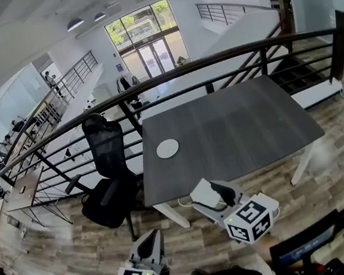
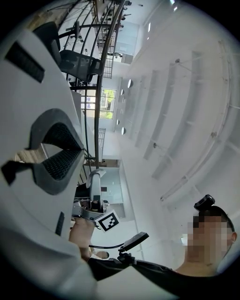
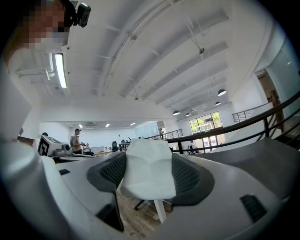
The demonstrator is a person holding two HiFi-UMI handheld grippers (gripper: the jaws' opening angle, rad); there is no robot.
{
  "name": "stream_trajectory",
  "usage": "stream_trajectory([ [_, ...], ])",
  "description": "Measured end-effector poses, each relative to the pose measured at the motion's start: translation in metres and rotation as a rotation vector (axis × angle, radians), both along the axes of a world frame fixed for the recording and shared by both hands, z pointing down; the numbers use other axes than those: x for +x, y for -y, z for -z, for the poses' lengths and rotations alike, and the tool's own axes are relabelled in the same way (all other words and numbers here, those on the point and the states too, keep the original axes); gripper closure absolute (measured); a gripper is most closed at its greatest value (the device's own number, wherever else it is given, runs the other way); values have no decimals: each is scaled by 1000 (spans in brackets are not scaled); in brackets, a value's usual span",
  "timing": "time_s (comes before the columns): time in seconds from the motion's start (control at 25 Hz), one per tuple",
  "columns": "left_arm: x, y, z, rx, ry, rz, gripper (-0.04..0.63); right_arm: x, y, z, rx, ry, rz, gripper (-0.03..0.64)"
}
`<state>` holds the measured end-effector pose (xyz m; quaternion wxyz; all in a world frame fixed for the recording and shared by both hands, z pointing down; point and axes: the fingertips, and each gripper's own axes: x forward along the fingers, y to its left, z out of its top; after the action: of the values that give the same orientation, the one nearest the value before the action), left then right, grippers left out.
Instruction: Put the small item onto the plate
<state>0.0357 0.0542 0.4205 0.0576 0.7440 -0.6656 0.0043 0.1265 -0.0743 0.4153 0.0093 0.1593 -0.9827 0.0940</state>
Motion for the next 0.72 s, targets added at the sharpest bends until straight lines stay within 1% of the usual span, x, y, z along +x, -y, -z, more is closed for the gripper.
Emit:
stream_trajectory([
  [0.2, -19, 20, -4, 6, -11, -15, 592, -18, 18, -6, -14, -6, -24, 310],
  [0.32, -41, 31, -7, 8, -25, -28, 592, -37, 28, -7, -20, -17, -43, 310],
  [0.52, -80, 48, 0, 30, -31, -64, 592, -75, 39, -2, -18, -24, -57, 310],
  [0.72, -119, 63, 1, 35, -33, -88, 592, -110, 52, -1, -15, -50, -93, 310],
])
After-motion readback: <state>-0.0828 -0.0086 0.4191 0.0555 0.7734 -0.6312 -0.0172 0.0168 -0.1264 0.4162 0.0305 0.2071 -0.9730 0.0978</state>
